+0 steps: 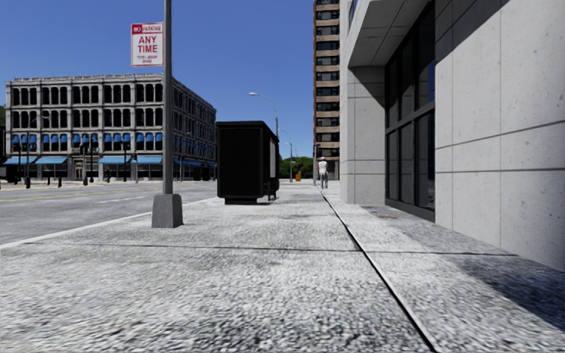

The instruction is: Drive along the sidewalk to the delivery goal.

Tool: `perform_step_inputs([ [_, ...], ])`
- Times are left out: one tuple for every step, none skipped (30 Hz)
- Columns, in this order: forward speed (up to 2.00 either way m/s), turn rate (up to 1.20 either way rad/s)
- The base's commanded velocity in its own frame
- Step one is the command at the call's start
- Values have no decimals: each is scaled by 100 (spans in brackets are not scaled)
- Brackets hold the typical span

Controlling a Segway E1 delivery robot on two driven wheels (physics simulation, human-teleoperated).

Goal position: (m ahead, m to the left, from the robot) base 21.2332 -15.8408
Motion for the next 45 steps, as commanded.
perform_step_inputs([
  [198,-37],
  [198,-37],
  [198,-37],
  [198,-37],
  [198,-37],
  [198,-37],
  [198,-24],
  [198,-24],
  [200,-3],
  [200,0],
  [200,0],
  [200,0],
  [200,0],
  [200,0],
  [200,0],
  [200,0],
  [200,0],
  [200,0],
  [200,0],
  [200,0],
  [200,0],
  [200,0],
  [200,0],
  [200,0],
  [200,0],
  [200,0],
  [200,0],
  [200,0],
  [200,0],
  [200,0],
  [200,0],
  [200,0],
  [200,0],
  [200,0],
  [200,0],
  [200,0],
  [200,0],
  [200,0],
  [200,0],
  [200,0],
  [200,0],
  [200,0],
  [200,0],
  [200,0],
  [200,0],
])
